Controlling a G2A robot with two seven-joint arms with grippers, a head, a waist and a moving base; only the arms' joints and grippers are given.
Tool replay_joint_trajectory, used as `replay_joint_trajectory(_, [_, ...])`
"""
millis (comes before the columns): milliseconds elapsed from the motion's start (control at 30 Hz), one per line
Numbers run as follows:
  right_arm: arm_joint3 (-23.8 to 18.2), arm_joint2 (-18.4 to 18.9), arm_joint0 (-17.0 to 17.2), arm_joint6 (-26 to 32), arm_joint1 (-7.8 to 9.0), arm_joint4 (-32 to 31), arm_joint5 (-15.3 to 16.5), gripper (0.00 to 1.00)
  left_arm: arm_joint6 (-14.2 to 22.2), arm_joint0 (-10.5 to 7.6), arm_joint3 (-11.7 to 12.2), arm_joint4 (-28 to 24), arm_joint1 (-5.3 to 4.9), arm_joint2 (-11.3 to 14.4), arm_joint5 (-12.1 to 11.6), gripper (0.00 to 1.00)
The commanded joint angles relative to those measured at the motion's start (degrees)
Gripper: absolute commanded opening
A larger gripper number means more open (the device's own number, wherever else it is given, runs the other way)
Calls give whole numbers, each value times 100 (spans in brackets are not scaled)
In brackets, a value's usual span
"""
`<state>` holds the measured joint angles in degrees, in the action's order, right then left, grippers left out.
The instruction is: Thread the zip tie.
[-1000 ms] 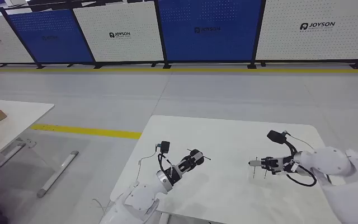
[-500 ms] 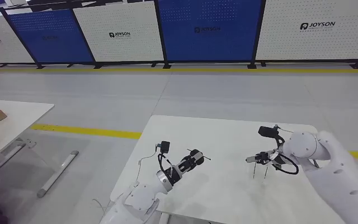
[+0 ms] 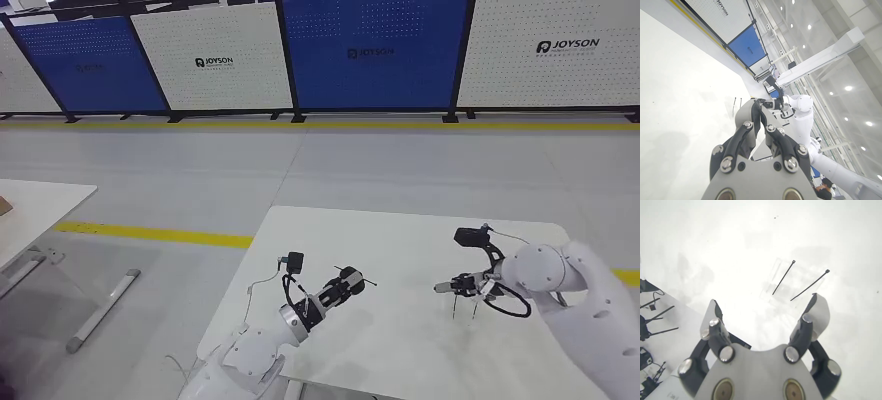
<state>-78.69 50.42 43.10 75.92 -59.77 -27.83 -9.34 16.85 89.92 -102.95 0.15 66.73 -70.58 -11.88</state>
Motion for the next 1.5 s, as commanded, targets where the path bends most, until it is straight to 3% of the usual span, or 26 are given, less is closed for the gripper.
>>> replay_joint_trajectory(0, [-16, 37, 47, -149, 8, -54, -30, 100, 0, 0, 0, 0, 0, 0, 0, 0])
replay_joint_trajectory(367, [15, 60, 152, -333, 3, 46, 41, 100, 0, 0, 0, 0, 0, 0, 0, 0])
replay_joint_trajectory(500, [179, 134, 209, -402, 0, 267, 193, 100, 0, 0, 0, 0, 0, 0, 0, 0])
replay_joint_trajectory(633, [398, 34, 167, -482, -49, 256, 86, 100, 0, 0, 0, 0, 0, 0, 0, 0])
replay_joint_trajectory(667, [454, 3, 146, -494, -63, 238, 41, 55, 0, 0, 0, 0, 0, 0, 0, 0])
replay_joint_trajectory(700, [480, -15, 127, -499, -74, 229, 5, 45, 0, 0, 0, 0, 0, 0, 0, 0])
replay_joint_trajectory(800, [528, -79, 72, -476, -95, 99, -118, 48, 0, 0, 0, 0, 0, 0, 0, 0])
replay_joint_trajectory(1067, [546, -52, 65, -368, -93, -78, -371, 36, 0, 0, 0, 0, 0, 0, 0, 0])
replay_joint_trajectory(1467, [614, -295, -3, -95, -166, -415, -683, 31, 0, 0, 0, 0, 0, 0, 0, 0])
